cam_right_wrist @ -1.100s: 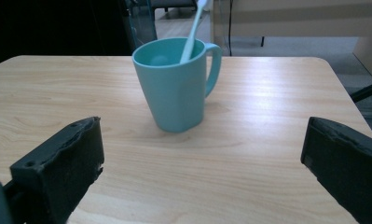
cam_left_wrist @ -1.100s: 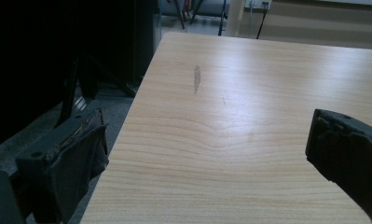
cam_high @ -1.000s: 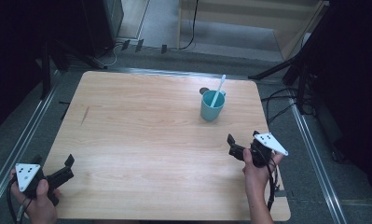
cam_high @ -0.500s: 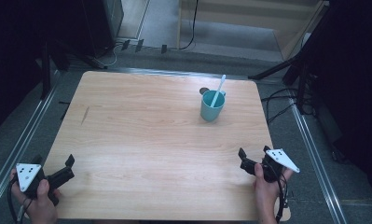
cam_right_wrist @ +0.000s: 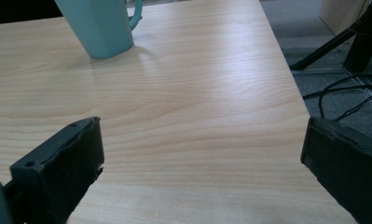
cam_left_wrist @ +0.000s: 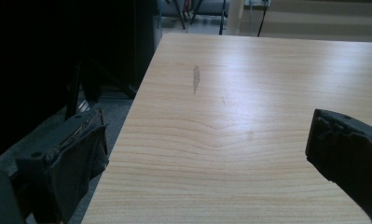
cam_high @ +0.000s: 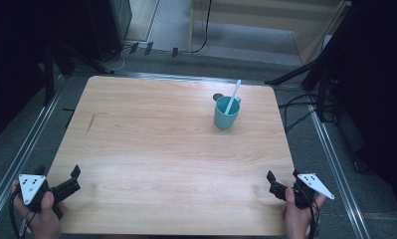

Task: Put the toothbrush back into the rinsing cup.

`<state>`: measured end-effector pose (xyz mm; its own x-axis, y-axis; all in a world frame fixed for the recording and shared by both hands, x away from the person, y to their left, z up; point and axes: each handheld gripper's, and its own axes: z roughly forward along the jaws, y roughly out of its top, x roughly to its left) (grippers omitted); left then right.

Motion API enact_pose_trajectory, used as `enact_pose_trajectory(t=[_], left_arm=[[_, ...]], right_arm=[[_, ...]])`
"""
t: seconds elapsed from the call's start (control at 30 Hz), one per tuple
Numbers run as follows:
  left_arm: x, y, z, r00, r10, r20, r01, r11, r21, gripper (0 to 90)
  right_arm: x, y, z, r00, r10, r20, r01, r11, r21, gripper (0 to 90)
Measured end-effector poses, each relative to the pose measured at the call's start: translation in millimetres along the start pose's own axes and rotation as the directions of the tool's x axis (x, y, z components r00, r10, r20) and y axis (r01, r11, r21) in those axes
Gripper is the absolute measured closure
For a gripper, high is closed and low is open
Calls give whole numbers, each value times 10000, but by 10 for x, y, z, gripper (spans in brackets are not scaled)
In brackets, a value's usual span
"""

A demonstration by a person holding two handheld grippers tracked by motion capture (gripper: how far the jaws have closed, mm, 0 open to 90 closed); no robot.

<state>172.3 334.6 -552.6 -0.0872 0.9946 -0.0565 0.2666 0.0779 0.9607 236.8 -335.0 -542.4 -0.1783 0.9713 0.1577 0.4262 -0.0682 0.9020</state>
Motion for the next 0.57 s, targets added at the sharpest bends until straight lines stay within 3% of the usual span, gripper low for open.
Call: enact_pose_trajectory(t=[0.27,0.57], left_arm=[[7,0,-3,10000,-5,21,5,10000,-5,0],[-25,6,17,9995,256,-175,-253,9995,164,0]], right_arm=[[-159,-53,-159,9980,-405,483,401,9992,82,0],[-207,-71,-168,9983,51,588,-38,9997,-224,0]])
